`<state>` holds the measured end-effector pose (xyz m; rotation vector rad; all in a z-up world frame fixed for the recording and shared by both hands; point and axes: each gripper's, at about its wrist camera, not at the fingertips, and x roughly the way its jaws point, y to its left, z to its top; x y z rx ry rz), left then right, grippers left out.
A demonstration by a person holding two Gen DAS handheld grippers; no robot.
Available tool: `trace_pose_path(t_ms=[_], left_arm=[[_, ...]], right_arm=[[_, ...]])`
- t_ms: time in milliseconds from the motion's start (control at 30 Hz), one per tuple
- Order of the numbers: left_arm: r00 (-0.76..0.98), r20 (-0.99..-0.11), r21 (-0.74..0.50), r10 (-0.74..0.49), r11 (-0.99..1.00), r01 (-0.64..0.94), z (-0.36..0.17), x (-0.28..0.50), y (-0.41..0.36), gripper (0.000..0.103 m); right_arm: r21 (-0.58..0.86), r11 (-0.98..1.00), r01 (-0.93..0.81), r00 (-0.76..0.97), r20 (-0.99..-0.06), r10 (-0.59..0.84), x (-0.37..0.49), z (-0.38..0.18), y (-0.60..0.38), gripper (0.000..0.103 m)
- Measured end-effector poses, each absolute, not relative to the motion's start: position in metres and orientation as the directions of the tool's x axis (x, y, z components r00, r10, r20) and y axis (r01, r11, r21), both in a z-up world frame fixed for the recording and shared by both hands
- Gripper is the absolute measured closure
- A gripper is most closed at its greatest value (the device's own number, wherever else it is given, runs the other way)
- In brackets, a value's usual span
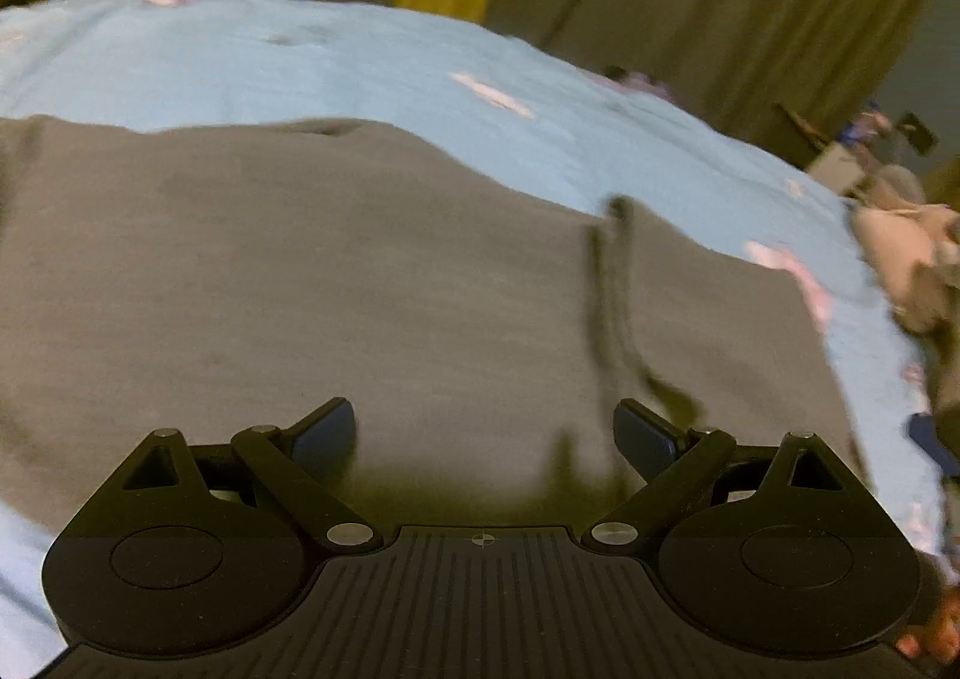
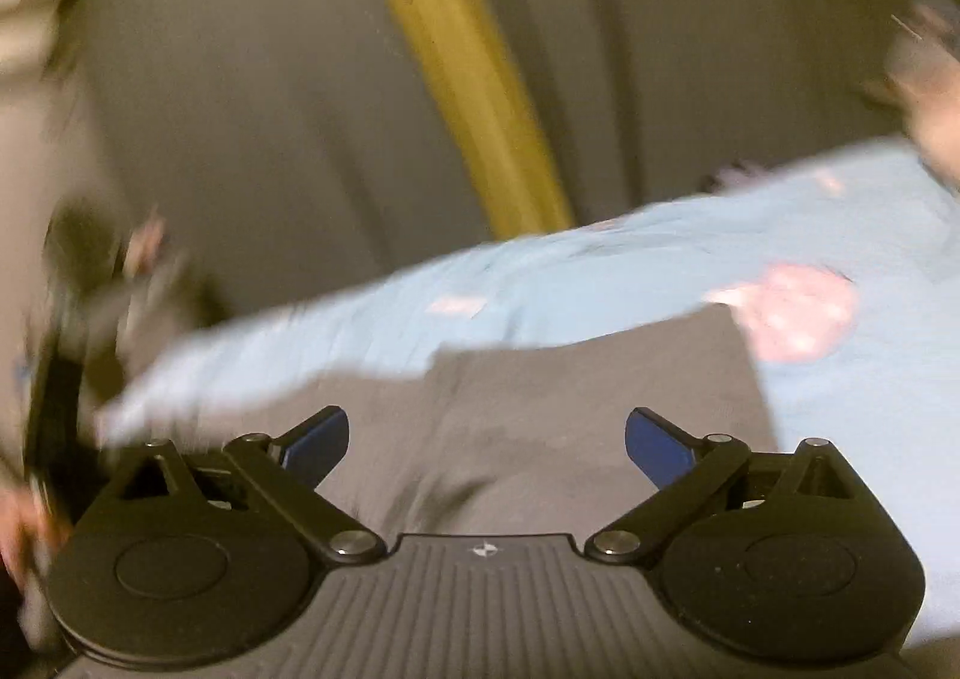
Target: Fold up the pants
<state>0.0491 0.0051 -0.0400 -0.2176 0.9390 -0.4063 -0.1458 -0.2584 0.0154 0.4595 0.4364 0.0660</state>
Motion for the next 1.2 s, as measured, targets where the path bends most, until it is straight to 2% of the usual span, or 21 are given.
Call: trace_pose_path(t_ms=[133,200,233,267,333,400,500,667,833,900,1100,1200], left_arm=[[0.458,-0.732,-0.42,-0.505,0.863,0.281,-0.043,0.057,-0.028,0.006],[0.439,-0.735,-0.417,-0.517,0.855,0.309,-0.044,0.059,-0.044,0.006],[0.426,-0.741,-0.417,-0.519,0.853,0.314,-0.046,0.059,-0.051,0.006],[0.414,-0.747,-0.423,-0.521,0.852,0.309,-0.048,0.06,-0.056,0.009],[0.394,-0.74,-0.449,-0.546,0.836,0.315,-0.051,0.057,-0.061,0.019],[0.384,-0.744,-0.444,-0.547,0.834,0.327,-0.051,0.055,-0.064,0.028],[0.376,-0.756,-0.424,-0.537,0.838,0.344,-0.05,0.053,-0.069,0.043],[0.454,-0.73,-0.421,-0.511,0.859,0.29,-0.037,0.041,-0.057,0.043],[0.394,-0.687,-0.524,-0.61,0.792,0.311,-0.028,0.033,-0.053,0.044],[0.364,-0.713,-0.506,-0.599,0.799,0.324,-0.033,0.032,-0.059,0.061],[0.312,-0.738,-0.52,-0.598,0.799,0.302,-0.045,0.035,-0.063,0.068],[0.291,-0.801,-0.455,-0.523,0.848,0.271,-0.051,0.038,-0.067,0.068]], right_arm=[[0.684,0.718,0.128,0.888,-0.402,0.224,-0.145,-0.004,-0.3,0.007],[0.715,0.688,0.129,0.878,-0.405,0.257,-0.14,-0.012,-0.304,0.023],[0.702,0.695,0.155,0.854,-0.449,0.263,-0.134,-0.016,-0.304,0.043],[0.668,0.713,0.212,0.816,-0.523,0.247,-0.128,-0.023,-0.303,0.067],[0.591,0.712,0.38,0.719,-0.673,0.176,-0.122,-0.041,-0.309,0.089],[0.653,0.625,0.429,0.729,-0.659,0.188,-0.129,-0.048,-0.322,0.09],[0.651,0.637,0.413,0.768,-0.625,0.141,-0.139,-0.04,-0.329,0.086],[0.667,0.622,0.41,0.748,-0.636,0.188,-0.131,-0.048,-0.33,0.084],[0.653,0.645,0.397,0.745,-0.64,0.188,-0.128,-0.044,-0.331,0.083],[0.644,0.656,0.394,0.744,-0.642,0.184,-0.124,-0.044,-0.329,0.083],[0.6,0.704,0.38,0.738,-0.656,0.16,-0.123,-0.042,-0.321,0.083],[0.576,0.729,0.371,0.733,-0.663,0.151,-0.121,-0.042,-0.318,0.08]])
